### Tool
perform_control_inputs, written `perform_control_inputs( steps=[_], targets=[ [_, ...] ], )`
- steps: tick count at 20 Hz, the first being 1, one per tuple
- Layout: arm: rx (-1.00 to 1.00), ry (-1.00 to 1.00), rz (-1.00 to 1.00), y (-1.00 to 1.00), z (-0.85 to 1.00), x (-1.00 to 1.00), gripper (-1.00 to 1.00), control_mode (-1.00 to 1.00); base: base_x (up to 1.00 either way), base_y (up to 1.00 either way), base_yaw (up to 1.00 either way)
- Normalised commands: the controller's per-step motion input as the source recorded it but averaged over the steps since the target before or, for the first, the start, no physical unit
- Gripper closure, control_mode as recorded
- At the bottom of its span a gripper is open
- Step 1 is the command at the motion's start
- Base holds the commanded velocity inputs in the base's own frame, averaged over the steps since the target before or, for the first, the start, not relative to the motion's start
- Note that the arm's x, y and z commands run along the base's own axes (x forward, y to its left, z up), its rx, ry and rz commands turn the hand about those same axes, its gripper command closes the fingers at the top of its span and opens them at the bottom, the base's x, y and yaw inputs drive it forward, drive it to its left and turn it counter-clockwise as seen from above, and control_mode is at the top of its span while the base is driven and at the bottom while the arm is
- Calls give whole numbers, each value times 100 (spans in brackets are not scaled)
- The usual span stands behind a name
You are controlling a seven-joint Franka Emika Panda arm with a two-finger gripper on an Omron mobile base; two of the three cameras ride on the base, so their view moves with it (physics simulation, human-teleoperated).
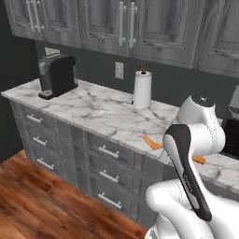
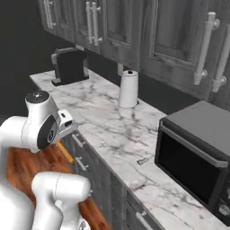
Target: Take the fork and place it on the left side of the plate. Then take the spoon and place it on the right side of the plate. Make sure they're directly next to the plate.
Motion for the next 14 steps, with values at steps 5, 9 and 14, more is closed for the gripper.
perform_control_inputs(
  steps=[5,9,14],
  targets=[
    [0,0,0,0,0,0,100,100,25,48,55],
    [0,0,0,0,0,0,100,100,36,54,59],
    [0,0,0,0,0,0,100,100,35,51,67]
  ],
)
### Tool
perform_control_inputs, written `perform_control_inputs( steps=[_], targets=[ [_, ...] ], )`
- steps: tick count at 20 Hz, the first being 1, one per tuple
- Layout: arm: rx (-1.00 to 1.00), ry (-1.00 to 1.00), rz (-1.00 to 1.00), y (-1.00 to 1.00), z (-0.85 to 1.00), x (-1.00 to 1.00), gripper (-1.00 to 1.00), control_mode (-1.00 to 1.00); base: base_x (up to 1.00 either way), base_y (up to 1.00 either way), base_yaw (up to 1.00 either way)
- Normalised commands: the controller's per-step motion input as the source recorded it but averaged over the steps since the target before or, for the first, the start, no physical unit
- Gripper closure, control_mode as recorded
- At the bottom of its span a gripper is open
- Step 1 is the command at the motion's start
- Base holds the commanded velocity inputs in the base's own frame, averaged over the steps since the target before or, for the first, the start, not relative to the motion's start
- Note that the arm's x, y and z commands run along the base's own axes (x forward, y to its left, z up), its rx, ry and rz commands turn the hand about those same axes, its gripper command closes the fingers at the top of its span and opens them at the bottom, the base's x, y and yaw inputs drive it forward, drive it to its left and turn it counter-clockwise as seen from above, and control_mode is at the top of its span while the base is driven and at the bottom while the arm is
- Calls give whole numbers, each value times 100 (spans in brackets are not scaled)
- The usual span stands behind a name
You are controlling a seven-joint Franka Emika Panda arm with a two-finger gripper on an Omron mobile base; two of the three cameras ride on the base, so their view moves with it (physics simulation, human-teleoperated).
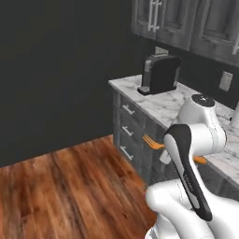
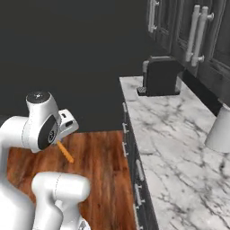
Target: Take the fork and place it on the left side of the plate. Then take the spoon and place it on the right side of the plate. Make sure they're directly next to the plate.
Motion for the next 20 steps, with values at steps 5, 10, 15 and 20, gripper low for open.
perform_control_inputs(
  steps=[5,10,15,20],
  targets=[
    [0,0,0,0,0,0,100,100,41,47,68],
    [0,0,0,0,0,0,100,100,46,43,66],
    [0,0,0,0,0,0,100,100,61,35,63],
    [0,0,0,0,0,0,100,100,88,22,51]
  ],
)
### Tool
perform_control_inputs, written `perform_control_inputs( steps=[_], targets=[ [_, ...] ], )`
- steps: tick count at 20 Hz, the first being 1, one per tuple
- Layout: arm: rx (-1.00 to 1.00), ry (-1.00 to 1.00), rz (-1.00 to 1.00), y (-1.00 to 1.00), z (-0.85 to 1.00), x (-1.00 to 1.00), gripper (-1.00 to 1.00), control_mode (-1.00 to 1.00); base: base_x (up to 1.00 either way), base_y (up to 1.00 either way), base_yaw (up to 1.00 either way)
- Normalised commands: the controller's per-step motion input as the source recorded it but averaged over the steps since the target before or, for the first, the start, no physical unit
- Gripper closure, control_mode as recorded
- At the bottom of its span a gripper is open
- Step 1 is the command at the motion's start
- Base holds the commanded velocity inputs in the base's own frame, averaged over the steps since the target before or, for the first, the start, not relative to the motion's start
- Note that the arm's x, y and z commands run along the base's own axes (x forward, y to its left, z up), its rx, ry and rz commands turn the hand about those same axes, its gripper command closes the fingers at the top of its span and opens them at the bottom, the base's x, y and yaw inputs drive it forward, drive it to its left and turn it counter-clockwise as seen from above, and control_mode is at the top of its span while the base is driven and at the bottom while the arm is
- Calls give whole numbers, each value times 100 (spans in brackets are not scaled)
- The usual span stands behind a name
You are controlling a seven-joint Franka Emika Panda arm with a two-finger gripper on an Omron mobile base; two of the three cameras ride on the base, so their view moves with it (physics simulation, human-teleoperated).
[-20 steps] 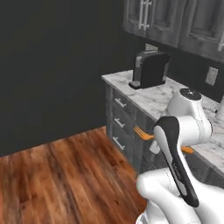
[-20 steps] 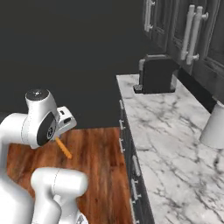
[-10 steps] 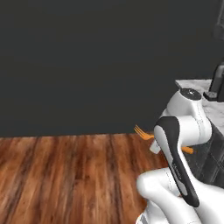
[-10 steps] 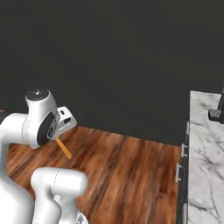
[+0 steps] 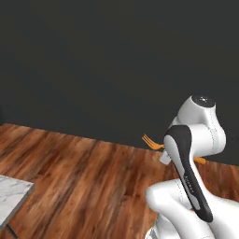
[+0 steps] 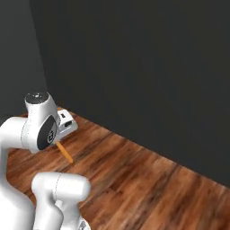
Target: Take the fork and place it on the left side of the plate. Then take the spoon and place it on the right side of the plate. Make sure they're directly next to the plate.
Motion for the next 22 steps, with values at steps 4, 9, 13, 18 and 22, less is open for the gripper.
perform_control_inputs(
  steps=[4,9,13,18,22],
  targets=[
    [0,0,0,0,0,0,100,100,100,9,43],
    [0,0,0,0,0,0,100,100,100,0,42],
    [0,0,0,0,0,0,100,100,100,0,50],
    [0,0,0,0,0,0,100,100,100,0,53],
    [0,0,0,0,0,0,100,100,100,0,52]
  ],
)
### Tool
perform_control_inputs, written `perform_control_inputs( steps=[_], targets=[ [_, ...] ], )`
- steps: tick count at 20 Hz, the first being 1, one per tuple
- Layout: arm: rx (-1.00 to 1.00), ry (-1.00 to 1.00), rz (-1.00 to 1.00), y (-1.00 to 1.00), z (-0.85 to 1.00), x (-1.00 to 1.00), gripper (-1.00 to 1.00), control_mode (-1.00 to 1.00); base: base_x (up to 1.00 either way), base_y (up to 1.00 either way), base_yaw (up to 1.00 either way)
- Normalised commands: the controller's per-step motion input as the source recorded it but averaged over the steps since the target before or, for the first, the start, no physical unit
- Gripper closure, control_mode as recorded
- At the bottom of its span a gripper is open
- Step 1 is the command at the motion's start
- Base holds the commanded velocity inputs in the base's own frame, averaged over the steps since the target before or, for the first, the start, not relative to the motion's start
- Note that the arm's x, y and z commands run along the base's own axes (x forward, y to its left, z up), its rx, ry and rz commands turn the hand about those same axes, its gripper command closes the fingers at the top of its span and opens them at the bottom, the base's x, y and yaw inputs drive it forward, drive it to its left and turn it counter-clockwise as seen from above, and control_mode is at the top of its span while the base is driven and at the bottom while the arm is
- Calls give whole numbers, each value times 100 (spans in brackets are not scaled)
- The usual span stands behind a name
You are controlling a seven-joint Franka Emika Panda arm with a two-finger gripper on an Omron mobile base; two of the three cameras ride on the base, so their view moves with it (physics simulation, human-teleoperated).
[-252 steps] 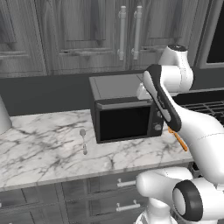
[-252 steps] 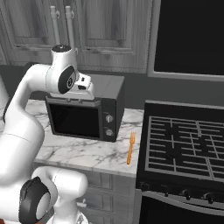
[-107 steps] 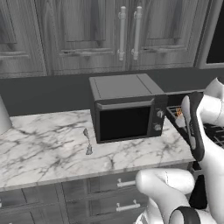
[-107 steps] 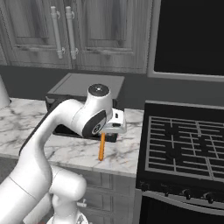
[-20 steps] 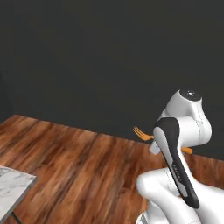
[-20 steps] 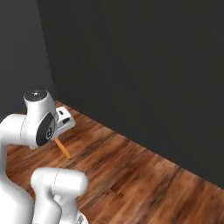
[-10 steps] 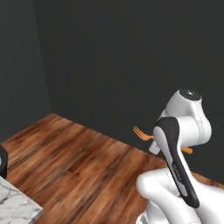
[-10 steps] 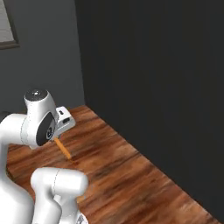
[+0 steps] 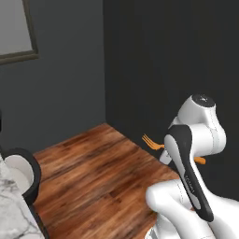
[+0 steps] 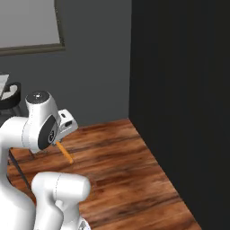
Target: Take the fork and place it on the left side of the plate. Then take the spoon and place it on the right side of the plate. Make sure they're directly next to the plate.
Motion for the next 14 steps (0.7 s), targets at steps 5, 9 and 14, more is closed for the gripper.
perform_control_inputs(
  steps=[5,9,14],
  targets=[
    [0,0,0,0,0,0,100,100,100,0,53],
    [0,0,0,0,0,0,100,100,81,0,61],
    [0,0,0,0,0,0,100,100,44,0,63]
  ],
)
